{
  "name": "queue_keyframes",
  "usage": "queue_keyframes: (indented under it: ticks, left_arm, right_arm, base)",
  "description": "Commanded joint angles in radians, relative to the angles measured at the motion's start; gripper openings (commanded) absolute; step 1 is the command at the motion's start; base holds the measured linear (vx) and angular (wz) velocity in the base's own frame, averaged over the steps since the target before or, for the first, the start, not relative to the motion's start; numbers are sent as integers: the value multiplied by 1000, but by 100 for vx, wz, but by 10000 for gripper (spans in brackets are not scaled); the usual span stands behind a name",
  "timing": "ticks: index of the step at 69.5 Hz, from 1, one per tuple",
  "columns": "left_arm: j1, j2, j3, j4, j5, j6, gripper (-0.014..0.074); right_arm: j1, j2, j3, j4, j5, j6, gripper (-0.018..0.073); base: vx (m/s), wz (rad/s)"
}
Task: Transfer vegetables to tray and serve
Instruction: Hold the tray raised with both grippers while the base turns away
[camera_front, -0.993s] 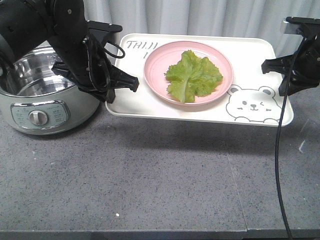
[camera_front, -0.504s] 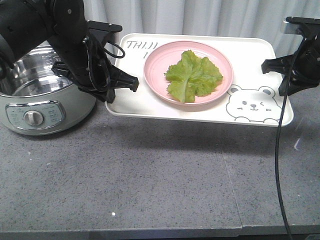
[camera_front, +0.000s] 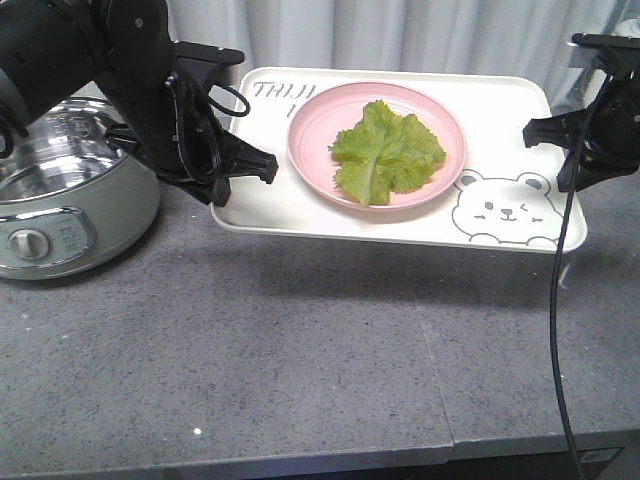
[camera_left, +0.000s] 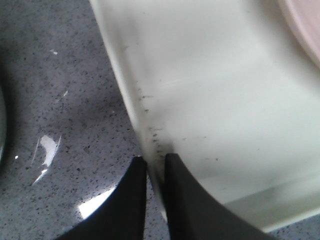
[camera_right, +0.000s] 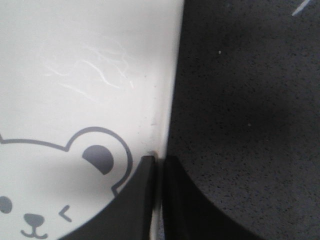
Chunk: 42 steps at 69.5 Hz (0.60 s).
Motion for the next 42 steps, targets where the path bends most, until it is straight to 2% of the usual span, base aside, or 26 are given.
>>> queue_keyframes:
  ticks: [1, 42]
  left_arm:
    - [-22, -64, -39, -79, -60, 24, -6]
    - [-22, -64, -39, -79, -60, 24, -6]
  right_arm:
    - [15, -58, -30, 92, 25, -26, -6]
    - [15, -58, -30, 92, 24, -26, -6]
  base:
    - [0, -17]
    - [0, -23]
